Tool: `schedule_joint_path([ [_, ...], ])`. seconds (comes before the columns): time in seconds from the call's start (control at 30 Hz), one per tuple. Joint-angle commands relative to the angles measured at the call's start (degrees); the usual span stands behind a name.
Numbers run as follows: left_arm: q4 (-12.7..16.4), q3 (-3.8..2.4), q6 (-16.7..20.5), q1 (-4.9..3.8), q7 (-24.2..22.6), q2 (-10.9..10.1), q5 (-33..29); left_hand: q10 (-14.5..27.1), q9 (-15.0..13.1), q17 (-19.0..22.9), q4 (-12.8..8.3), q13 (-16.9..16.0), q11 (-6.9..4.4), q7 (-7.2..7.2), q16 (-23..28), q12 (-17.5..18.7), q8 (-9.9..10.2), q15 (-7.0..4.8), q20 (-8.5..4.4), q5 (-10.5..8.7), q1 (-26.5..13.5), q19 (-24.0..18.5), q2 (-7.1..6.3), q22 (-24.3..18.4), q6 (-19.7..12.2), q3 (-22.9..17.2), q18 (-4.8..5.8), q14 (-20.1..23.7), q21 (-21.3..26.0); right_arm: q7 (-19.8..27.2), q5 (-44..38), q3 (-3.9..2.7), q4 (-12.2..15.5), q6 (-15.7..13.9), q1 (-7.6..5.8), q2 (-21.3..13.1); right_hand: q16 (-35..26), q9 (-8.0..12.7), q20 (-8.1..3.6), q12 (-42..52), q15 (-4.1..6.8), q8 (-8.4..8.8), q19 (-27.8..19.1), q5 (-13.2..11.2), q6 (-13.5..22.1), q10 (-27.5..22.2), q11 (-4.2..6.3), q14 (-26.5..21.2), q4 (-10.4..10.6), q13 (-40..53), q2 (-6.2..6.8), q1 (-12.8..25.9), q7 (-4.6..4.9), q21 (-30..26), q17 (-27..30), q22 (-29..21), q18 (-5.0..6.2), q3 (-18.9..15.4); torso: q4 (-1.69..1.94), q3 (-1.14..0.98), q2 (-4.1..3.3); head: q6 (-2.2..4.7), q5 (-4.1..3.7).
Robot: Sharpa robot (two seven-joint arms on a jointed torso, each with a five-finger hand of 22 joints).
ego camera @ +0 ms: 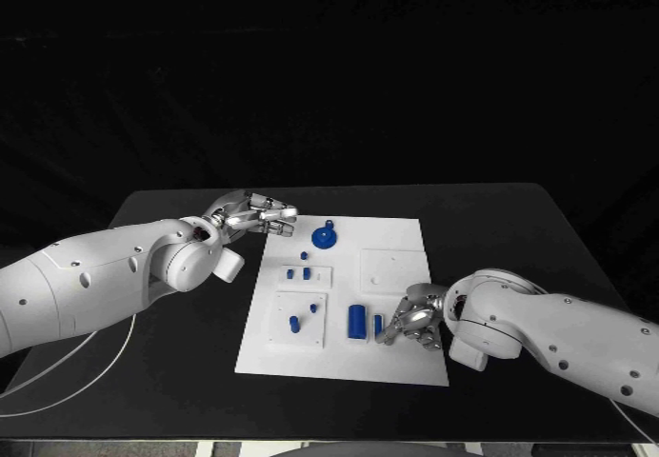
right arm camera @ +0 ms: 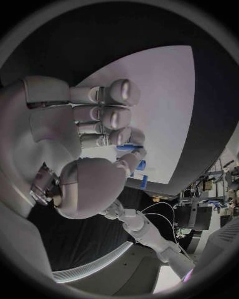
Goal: Assemble the parts on the task board
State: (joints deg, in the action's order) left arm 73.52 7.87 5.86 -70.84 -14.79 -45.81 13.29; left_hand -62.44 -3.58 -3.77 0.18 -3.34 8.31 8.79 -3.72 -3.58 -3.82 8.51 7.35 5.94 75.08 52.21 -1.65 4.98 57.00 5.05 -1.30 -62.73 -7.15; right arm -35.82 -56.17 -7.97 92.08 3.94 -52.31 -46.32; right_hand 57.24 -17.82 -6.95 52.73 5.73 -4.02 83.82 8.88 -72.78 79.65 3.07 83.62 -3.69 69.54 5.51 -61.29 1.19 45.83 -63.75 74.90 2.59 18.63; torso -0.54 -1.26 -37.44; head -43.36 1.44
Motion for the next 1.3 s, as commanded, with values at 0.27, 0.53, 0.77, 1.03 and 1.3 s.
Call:
schedule_joint_path([
  [0.27, 0.1, -0.02, 0.8, 0.00, -1.4, 0.0, -0.4, 0.1, 0.0, -0.1, 0.0, 0.0, -0.07, 0.16, 0.2, 0.1, 0.0, -0.22, 0.10, -0.09, 0.2, -0.2, -0.09, -0.1, -0.3, 0.2, 0.01, 0.3, -0.4, 2.1, 3.9, -0.64, 0.2, -0.2, 0.05, -2.5, -1.0, 13.5, -0.02, -0.2, -0.12, 0.40, 2.6, -0.7, 2.5, -0.9, -0.73, -0.3, 8.3, 0.2, 3.21, -0.9, 1.46, -1.4, 0.5, 5.3, 0.66, -9.9, -0.16, 0.12, 0.13, 0.93, -0.65],
  [0.53, -0.6, -0.08, 5.5, -0.03, -2.8, 0.2, -2.2, -1.5, 0.0, -0.1, -0.3, 0.0, -0.44, -0.25, 0.2, 0.1, 0.0, -0.67, -0.27, 0.61, 0.0, 0.5, 0.30, 0.0, 0.9, 0.2, -0.05, -1.1, -0.8, 8.3, 5.0, -3.47, -3.3, -0.7, -2.79, -2.6, -2.4, 13.0, 0.81, -1.3, -0.81, 0.34, 2.1, -5.6, 6.2, -2.2, -1.55, -1.2, 12.6, -0.8, -0.84, -2.7, 2.47, -4.5, 1.3, 4.8, 1.45, -26.0, -0.30, 0.04, 0.19, 2.52, -0.61],
  [0.77, -2.7, -0.21, 7.9, -0.45, -5.0, 0.8, -5.7, -2.0, 0.0, 0.0, -1.6, 0.0, -0.63, -0.46, 0.2, 0.1, 0.1, -0.84, -0.50, 1.09, 0.3, 1.1, 1.60, -0.1, 1.4, 0.6, -0.12, -1.5, -1.0, 18.4, 8.7, -4.40, -12.4, -7.4, -7.57, 0.2, -9.6, 13.0, 1.24, -7.7, -1.15, 0.31, -0.2, -5.9, 6.0, -5.4, -1.81, -3.7, 9.7, -5.3, -5.42, -3.8, 2.56, -17.9, 7.0, 1.4, 2.36, -27.9, -0.82, 0.17, 0.58, 5.66, -0.59],
  [1.03, -9.1, -0.49, 9.4, -1.09, -8.5, 4.3, -12.2, -0.4, 0.0, 0.0, -3.1, 0.0, -0.37, -0.54, 0.2, 0.1, 0.1, -0.58, -0.20, 1.56, 1.3, 2.2, 3.44, -0.1, 1.3, 0.9, -1.29, -0.2, -1.6, 32.5, 20.1, -5.65, -26.4, -17.8, -10.17, 5.8, -30.9, 14.2, 6.20, -34.0, -6.39, -0.13, -11.8, -6.1, 10.5, -15.5, -6.33, -15.0, 8.0, -35.6, -9.29, -4.8, 5.26, -41.0, 26.7, -21.1, 1.68, -30.5, -0.88, 0.02, 1.19, 7.61, -0.69],
  [1.3, -15.2, -0.70, 9.9, -1.40, -9.6, 8.2, -16.8, 4.0, 0.0, 0.3, -3.3, 0.0, 0.36, -0.33, 0.3, 0.3, 0.2, -0.03, 0.82, 1.54, 1.1, 2.1, 3.52, -0.4, -0.3, 0.8, -2.63, 3.3, -1.6, 43.8, 30.4, -6.48, -36.1, -17.6, -10.65, 9.7, -53.6, 14.3, 16.18, -49.3, -13.34, 0.52, -28.2, -6.1, 17.1, -18.8, -10.52, -22.5, 8.2, -66.2, -9.92, -5.4, 6.25, -42.0, 60.3, -63.4, 4.66, -31.2, -0.84, -0.15, 1.71, 8.68, -0.71],
])
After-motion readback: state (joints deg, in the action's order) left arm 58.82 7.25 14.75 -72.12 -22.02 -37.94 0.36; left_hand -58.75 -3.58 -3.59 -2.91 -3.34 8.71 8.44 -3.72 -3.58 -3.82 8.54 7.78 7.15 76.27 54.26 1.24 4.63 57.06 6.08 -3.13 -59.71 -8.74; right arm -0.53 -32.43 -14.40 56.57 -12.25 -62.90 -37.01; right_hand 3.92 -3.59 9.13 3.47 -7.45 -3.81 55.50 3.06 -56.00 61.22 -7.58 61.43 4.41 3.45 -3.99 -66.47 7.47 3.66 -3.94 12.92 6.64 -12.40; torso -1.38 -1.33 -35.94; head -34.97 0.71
